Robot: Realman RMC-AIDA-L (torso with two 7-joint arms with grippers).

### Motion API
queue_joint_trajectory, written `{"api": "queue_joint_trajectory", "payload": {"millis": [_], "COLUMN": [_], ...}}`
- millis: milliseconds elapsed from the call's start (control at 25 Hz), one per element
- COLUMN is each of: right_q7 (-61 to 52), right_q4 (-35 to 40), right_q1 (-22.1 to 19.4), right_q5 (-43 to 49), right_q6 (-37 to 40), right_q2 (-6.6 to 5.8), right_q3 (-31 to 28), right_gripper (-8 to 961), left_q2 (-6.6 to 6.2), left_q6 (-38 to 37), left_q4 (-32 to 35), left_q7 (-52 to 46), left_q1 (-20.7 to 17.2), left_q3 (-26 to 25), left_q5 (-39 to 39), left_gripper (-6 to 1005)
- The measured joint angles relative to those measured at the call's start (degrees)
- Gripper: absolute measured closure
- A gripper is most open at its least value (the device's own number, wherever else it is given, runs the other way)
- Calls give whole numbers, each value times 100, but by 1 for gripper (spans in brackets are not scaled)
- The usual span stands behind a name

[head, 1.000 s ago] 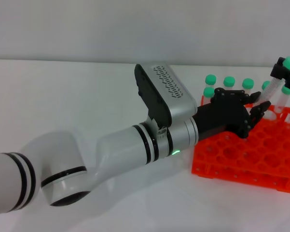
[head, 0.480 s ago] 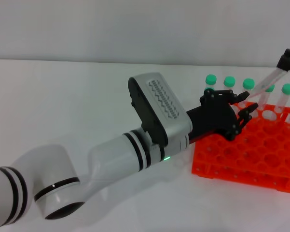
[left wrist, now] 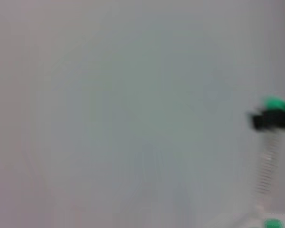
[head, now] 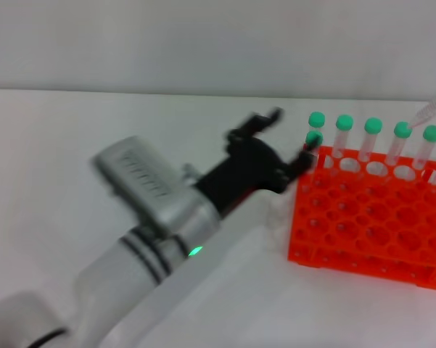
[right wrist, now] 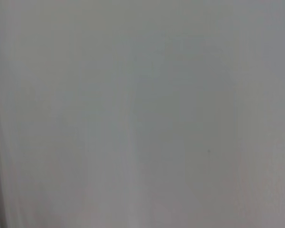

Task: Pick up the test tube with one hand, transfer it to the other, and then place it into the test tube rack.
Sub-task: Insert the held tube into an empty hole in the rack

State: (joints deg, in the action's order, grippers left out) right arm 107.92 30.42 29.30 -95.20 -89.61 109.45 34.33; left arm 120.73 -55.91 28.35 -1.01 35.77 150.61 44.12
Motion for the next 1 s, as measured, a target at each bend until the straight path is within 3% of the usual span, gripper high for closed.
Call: {"api": "queue_joint_trajectory", "payload": {"millis": [200, 400, 760, 1000], "right_q7": [-238, -351, -334, -334], "right_q4": [100, 306, 435, 441], "right_q1": [198, 529, 918, 978], "right_q5": [197, 406, 968, 1183], "right_q6": [8, 126, 778, 1207], "right_q2": [-143, -103, 252, 394], "right_q3": [154, 704, 1172, 1376], "right_gripper": [743, 743, 743, 743], "left_q2": [-34, -57, -67, -67], "left_q6": [-968, -1469, -1550, -1572], "left_q4": [-27, -539, -994, -999], "left_q7": [10, -98, -432, -438], "left_q1": [-940, -1582, -1789, -1803], "left_q3": [-451, -1098, -1183, -1193], "left_q5": [9, 88, 909, 977], "left_gripper": [279, 156, 118, 118]}}
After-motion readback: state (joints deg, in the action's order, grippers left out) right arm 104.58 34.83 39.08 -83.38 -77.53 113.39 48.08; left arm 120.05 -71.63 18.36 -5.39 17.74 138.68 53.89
